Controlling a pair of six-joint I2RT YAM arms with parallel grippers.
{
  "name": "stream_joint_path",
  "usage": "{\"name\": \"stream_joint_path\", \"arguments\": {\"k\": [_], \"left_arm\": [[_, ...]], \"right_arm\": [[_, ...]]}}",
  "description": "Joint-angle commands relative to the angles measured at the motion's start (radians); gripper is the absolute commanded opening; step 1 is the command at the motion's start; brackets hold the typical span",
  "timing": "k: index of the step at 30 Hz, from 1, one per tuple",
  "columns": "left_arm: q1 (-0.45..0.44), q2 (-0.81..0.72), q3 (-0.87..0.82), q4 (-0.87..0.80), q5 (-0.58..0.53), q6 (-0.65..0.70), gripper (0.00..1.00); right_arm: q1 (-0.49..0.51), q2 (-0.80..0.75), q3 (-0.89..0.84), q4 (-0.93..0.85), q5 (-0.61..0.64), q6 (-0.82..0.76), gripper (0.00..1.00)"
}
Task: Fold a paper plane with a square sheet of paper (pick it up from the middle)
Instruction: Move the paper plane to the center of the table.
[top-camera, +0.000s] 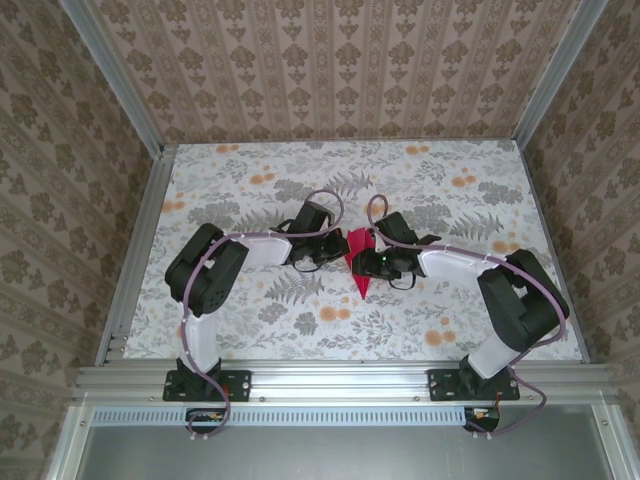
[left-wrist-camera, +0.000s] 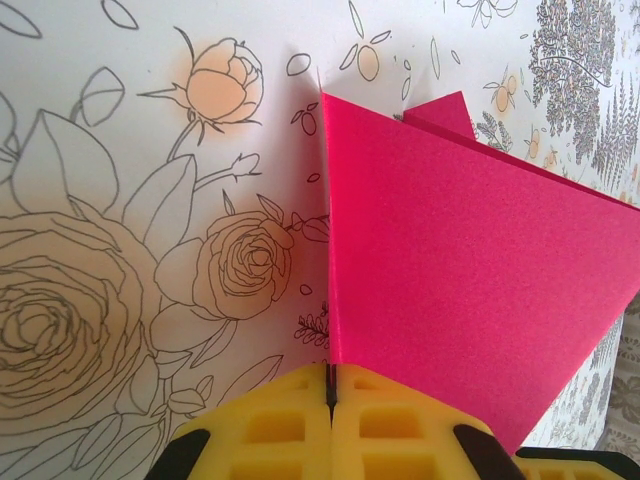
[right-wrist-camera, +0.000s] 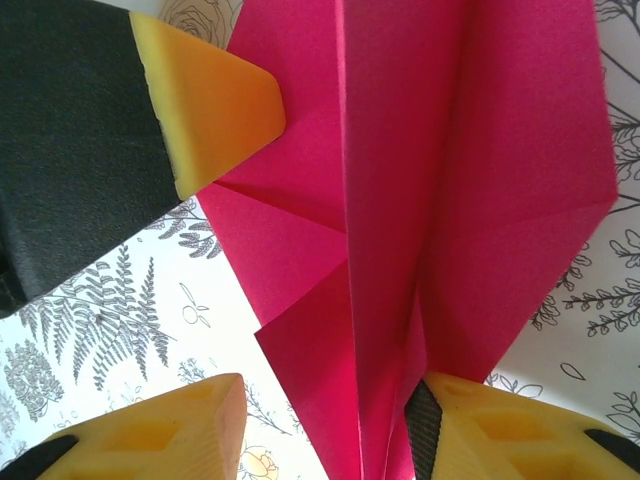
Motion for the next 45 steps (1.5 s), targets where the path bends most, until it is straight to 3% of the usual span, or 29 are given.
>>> {"name": "stream_joint_path", "arguments": {"k": [1,14,23,26,33,36,41,45], "left_arm": [[0.006,0.027,0.002,0.017,0.021,-0.012,0.00],[0.005,0.027,-0.001,0.027,0.033,-0.014,0.00],[0.006,0.015,-0.007,0.008,0.020,-0.007,0.02],[0.006,-0.004,-0.009,-0.018,0.011,-0.006,0.10],[0.029,-0.134,-0.062,-0.130,-0.087,0.014,0.38],[0.053,-0.214,-0.100,-0.214,-0.163,0.025,0.48],[0.078,-0.327,-0.135,-0.380,-0.314,0.047,0.58],[0.098,-0.391,-0.169,-0.441,-0.372,0.052,0.64]], "right_arm": [[0.015,0.020,0.033,-0.057,0.052,-0.020,0.49],[0.044,0.075,0.097,-0.118,0.158,-0.028,0.48],[0.053,0.085,0.118,-0.147,0.203,-0.028,0.23],[0.058,0.094,0.127,-0.160,0.217,-0.030,0.15],[0.083,0.101,0.169,-0.223,0.303,-0.044,0.08],[0.099,0.109,0.193,-0.249,0.344,-0.054,0.10],[0.127,0.170,0.241,-0.264,0.393,-0.052,0.19],[0.149,0.209,0.275,-0.265,0.416,-0.045,0.24]]}}
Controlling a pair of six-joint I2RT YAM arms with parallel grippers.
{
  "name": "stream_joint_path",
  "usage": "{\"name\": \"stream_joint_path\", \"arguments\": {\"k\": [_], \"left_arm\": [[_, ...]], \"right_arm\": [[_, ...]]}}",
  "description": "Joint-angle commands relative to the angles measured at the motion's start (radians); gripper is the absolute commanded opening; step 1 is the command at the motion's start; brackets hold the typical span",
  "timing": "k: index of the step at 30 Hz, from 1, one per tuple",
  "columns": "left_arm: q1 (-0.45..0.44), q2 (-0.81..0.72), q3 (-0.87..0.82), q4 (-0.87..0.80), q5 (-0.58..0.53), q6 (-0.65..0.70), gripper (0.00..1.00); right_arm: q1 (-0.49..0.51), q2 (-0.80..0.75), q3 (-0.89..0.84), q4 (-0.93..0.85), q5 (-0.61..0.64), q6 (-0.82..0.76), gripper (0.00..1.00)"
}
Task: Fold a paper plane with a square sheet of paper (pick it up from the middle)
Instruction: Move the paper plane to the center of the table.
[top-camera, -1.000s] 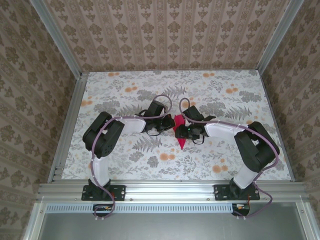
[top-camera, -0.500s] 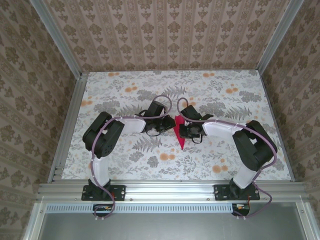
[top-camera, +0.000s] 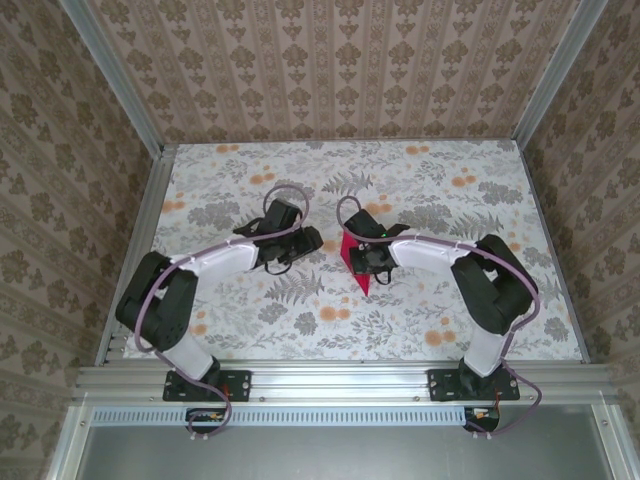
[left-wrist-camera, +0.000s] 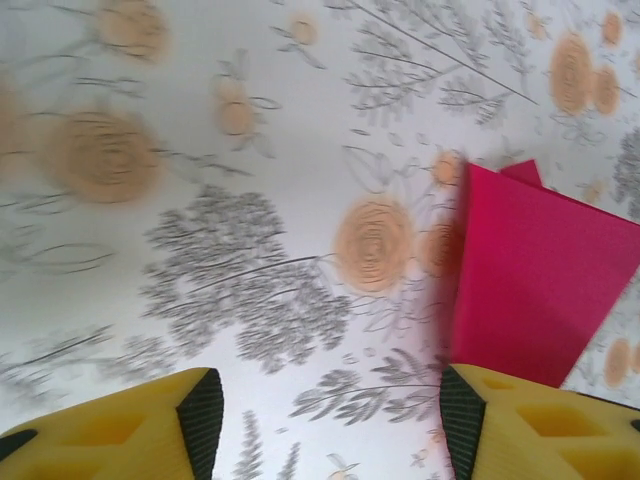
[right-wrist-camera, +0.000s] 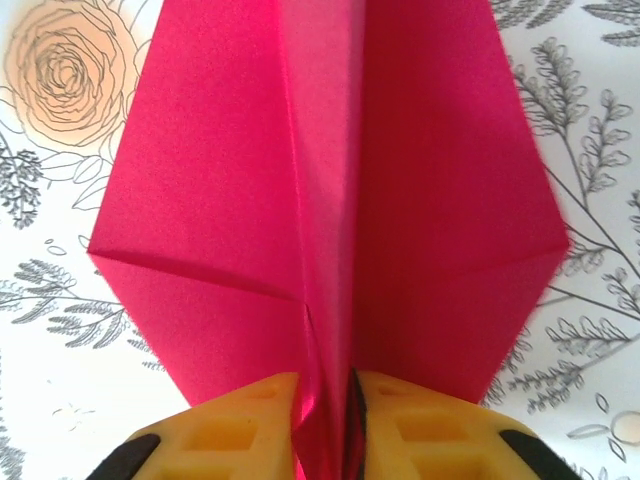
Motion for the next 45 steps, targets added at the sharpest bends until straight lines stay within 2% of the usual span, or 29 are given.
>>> {"name": "stream_joint_path", "arguments": {"k": [1,7,12,16,20,22,27,33,45], "left_arm": [[0.016,-0.048,-0.035,-0.125,-0.101,0.025,0.65],[0.029,-0.090,-0.064,-0.149,-0.127,0.027,0.69],[0.038,-0.124,-0.073,-0.205,-0.178,0.044,0.77],[0.047,-0.183,-0.090,-0.271,-0.246,0.066,0.85],[0.073,-0.270,-0.117,-0.355,-0.325,0.084,0.96],[0.098,-0.318,-0.139,-0.370,-0.323,0.095,1.00],[0.147,-0.414,-0.190,-0.394,-0.313,0.115,1.00],[0.195,-0.461,-0.225,-0.406,-0.293,0.122,1.00],[0.212,-0.467,-0.240,-0.398,-0.271,0.138,1.00]], "right_arm": [[0.020,0.029,0.042,-0.045,0.058,0.000,0.24],[0.033,0.047,0.066,-0.053,0.087,-0.002,0.23],[0.036,0.044,0.066,-0.054,0.115,0.000,0.05],[0.036,0.033,0.107,-0.064,0.151,-0.030,0.01],[0.035,0.064,0.180,-0.069,0.169,-0.046,0.00],[0.031,0.099,0.232,-0.077,0.170,-0.047,0.00],[0.023,0.202,0.377,-0.107,0.190,-0.056,0.02],[0.011,0.309,0.506,-0.152,0.215,-0.062,0.03],[0.004,0.411,0.592,-0.170,0.192,-0.073,0.13]]}}
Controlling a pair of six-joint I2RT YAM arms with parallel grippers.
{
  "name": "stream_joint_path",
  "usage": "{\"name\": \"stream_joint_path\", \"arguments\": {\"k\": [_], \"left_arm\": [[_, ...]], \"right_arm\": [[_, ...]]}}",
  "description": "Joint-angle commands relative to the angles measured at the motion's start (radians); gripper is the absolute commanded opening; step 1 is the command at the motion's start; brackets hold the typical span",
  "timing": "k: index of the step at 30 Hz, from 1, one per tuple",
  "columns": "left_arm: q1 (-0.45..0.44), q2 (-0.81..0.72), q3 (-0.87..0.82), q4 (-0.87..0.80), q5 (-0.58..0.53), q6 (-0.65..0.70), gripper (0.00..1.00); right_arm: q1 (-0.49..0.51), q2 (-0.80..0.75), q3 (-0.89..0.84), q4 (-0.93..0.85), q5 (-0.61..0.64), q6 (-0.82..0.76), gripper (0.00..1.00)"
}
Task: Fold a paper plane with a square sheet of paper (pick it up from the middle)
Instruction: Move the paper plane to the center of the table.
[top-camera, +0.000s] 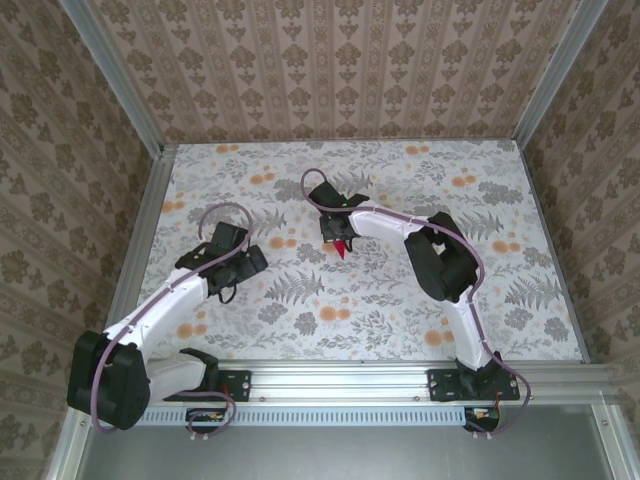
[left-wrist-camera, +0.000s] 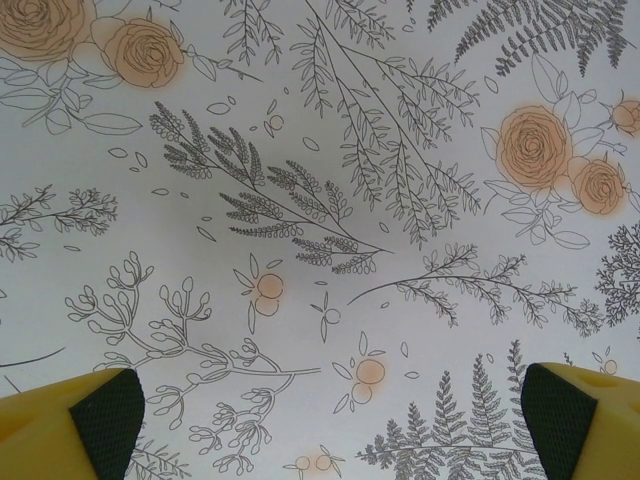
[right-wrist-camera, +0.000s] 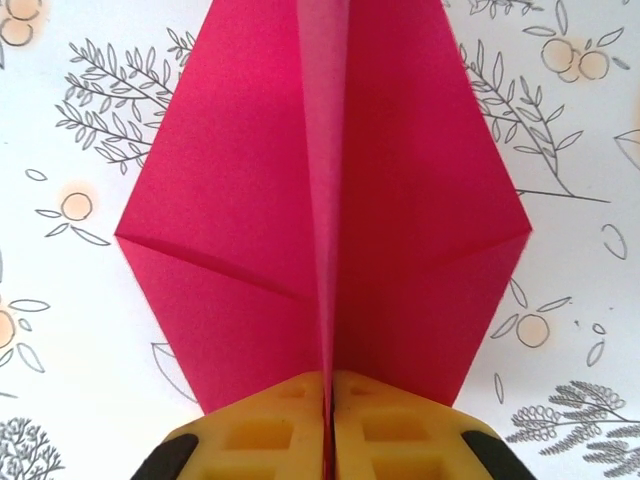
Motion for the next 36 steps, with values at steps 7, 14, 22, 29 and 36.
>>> {"name": "stream_joint_path", "arguments": {"k": [7,14,22,29,36], "left_arm": [[0.011,-0.008,-0.020,-0.008,0.018,0.029,1.00],[0.013,-0.014,-0.021,-0.013,0.026,0.033,1.00],[0.013,-0.026,-0.009,-0.022,0.037,0.037,1.00],[0.013,-0.033,0.035,-0.057,0.022,0.062,1.00],[0.019,-0.105,0.048,0.005,-0.059,0.105,1.00]], "right_arm": [[-0.003,0.048,0.041,-0.043,0.001,-0.015,0.12],[0.000,0.073,0.055,-0.063,-0.008,-0.020,0.12],[0.003,0.054,0.064,-0.083,-0.012,-0.021,0.19],[0.005,-0.109,0.078,-0.102,-0.003,-0.037,0.37],[0.005,-0.354,-0.070,-0.009,0.069,-0.071,0.69]]}}
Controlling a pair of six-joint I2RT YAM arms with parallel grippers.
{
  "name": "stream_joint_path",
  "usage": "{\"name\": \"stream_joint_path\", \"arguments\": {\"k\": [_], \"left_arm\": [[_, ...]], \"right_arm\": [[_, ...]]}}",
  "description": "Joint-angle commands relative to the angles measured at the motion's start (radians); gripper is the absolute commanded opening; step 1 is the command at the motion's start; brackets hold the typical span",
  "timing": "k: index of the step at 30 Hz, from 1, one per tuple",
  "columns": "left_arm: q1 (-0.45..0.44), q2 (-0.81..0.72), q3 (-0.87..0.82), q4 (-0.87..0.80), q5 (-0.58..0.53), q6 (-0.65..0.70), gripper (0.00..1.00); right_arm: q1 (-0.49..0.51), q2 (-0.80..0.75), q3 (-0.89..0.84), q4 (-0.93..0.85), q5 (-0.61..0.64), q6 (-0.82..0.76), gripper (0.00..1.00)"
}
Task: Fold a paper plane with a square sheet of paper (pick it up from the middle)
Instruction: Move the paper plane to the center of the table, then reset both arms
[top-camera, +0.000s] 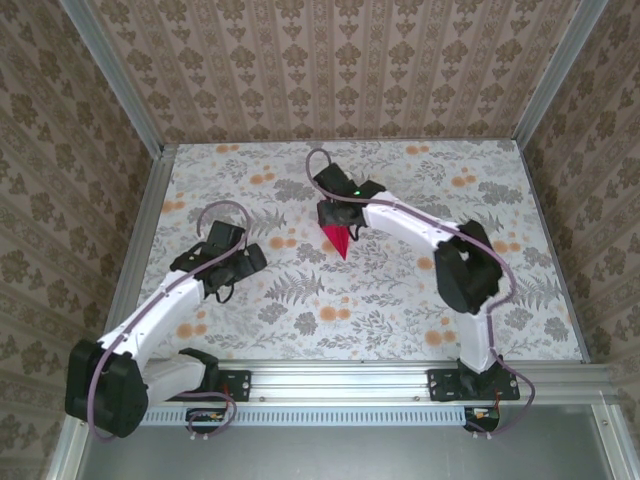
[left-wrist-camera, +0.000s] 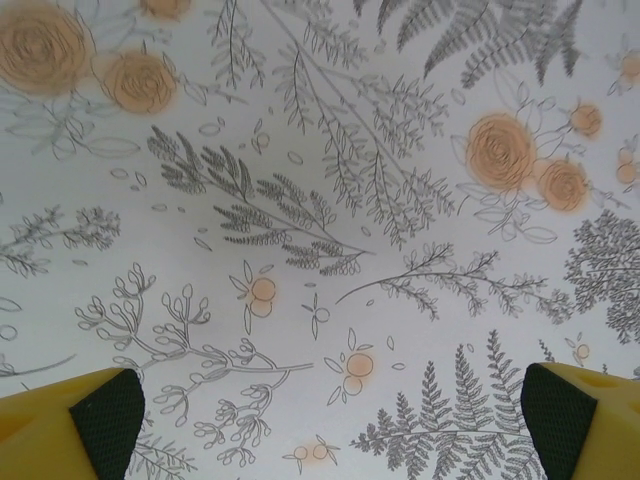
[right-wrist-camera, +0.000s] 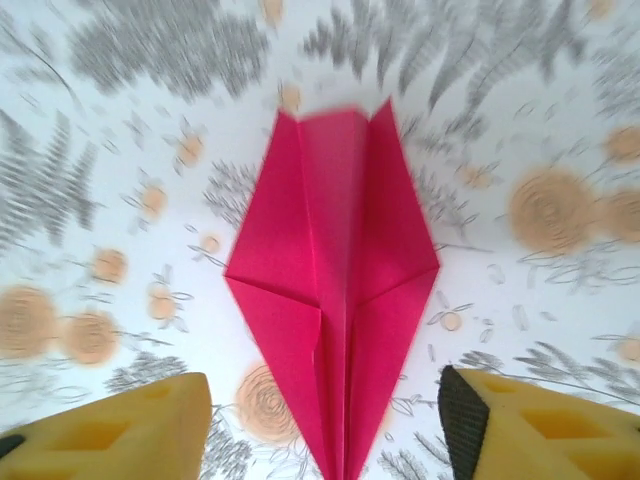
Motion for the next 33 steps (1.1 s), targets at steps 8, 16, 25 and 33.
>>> {"name": "stream_joint_path", "arguments": {"k": [8,16,25,33], "left_arm": [[0.090,-0.165,-0.002,0.202,-0.184,0.254,1.00],[0.247,-0.160,-0.124,0.399,-0.328,0.387,1.00],[0.396,-0.119,-0.319,0.767,-0.124,0.567,1.00],[0.397,0.045,-0.348,1.025,0.035,0.712,1.00]], "right_arm": [[-0.034,-0.424,-0.326,0.200,0.298,-0.137,0.99],[-0.231,-0.702,-0.718,0.449,0.454,-0.163,1.00],[-0.374,-0.708,-1.114,0.942,0.460,-0.324,1.00],[-0.423,-0.513,-1.153,1.217,0.322,-0.435,1.00]]}}
